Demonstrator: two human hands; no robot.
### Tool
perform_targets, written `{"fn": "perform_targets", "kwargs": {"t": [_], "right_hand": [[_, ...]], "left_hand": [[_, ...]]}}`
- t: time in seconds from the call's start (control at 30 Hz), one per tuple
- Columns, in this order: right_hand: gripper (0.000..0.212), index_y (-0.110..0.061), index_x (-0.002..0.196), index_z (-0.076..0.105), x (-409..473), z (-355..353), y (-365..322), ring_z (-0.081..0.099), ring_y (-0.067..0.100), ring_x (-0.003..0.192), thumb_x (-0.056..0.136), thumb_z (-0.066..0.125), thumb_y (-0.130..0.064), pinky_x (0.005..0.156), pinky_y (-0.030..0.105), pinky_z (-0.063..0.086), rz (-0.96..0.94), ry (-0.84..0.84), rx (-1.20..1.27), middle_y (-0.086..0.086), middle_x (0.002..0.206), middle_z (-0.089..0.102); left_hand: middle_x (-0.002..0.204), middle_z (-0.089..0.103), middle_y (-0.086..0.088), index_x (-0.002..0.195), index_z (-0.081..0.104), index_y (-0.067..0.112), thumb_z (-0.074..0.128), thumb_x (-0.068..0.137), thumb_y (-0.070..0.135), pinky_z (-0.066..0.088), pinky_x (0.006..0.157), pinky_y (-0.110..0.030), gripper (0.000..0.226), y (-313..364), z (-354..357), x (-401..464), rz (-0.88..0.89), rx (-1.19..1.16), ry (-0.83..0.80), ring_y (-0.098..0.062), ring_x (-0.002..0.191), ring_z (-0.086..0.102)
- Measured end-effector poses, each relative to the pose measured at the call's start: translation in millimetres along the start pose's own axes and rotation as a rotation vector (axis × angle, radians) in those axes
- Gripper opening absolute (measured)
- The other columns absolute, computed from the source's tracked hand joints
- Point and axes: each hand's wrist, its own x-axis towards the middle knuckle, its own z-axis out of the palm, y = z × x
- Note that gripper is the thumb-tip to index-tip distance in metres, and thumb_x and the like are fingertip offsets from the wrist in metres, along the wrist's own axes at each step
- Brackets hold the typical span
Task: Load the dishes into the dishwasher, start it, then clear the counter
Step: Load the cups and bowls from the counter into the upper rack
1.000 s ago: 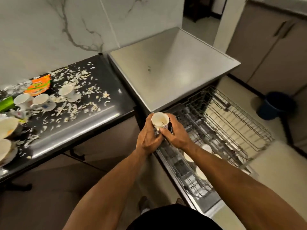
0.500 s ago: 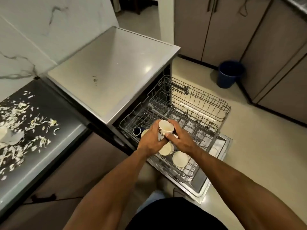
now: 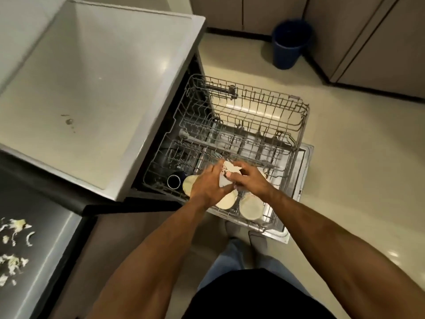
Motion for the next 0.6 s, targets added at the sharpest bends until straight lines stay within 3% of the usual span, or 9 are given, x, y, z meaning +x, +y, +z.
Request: {"fn": "perform_targets", "kwargs": {"t": [0.1, 0.23, 0.43, 0.6], "right_hand": [[0.037, -0.015, 0.123, 0.057, 16, 3, 5, 0.061, 0.008, 0.066, 0.089, 0.069, -0.016, 0.064, 0.024, 0.052, 0.115, 0.032, 0.136, 0.002, 0.086, 0.063], [0.012, -0.016, 0.104, 0.063, 35, 8, 13, 0.057, 0.011, 0.057, 0.092, 0.061, -0.012, 0.054, 0.024, 0.054, 0.223, 0.12, 0.36, 0.005, 0.077, 0.06], [0.013, -0.01, 0.103, 0.063, 62, 11, 28, 0.066, 0.015, 0.055, 0.095, 0.057, -0.019, 0.055, 0.028, 0.057, 0.332, 0.121, 0.489, 0.014, 0.086, 0.065], [0.011, -0.011, 0.102, 0.065, 78, 3, 35, 0.068, 0.021, 0.07, 0.092, 0.065, -0.011, 0.07, 0.036, 0.06, 0.188, 0.267, 0.269, 0.01, 0.096, 0.069]], "left_hand": [[0.146, 0.04, -0.007, 0.152, 0.022, 0.02, 0.067, 0.081, 0.056, 0.041, 0.103, -0.045, 0.091, -8, 3, 17, 0.0, 0.0, -0.054, -0.026, 0.132, 0.041], [0.14, 0.047, -0.005, 0.149, 0.03, 0.021, 0.061, 0.069, 0.065, 0.045, 0.098, -0.047, 0.096, -21, 7, 36, -0.004, -0.081, -0.122, -0.026, 0.125, 0.047], [0.123, 0.058, -0.002, 0.135, 0.047, 0.021, 0.077, 0.068, 0.049, 0.05, 0.092, -0.043, 0.078, -42, 16, 56, -0.057, -0.197, -0.108, -0.02, 0.11, 0.056], [0.117, 0.051, -0.003, 0.128, 0.051, 0.015, 0.084, 0.07, 0.032, 0.046, 0.09, -0.033, 0.069, -49, 13, 76, -0.064, -0.165, -0.093, -0.018, 0.106, 0.052]]}}
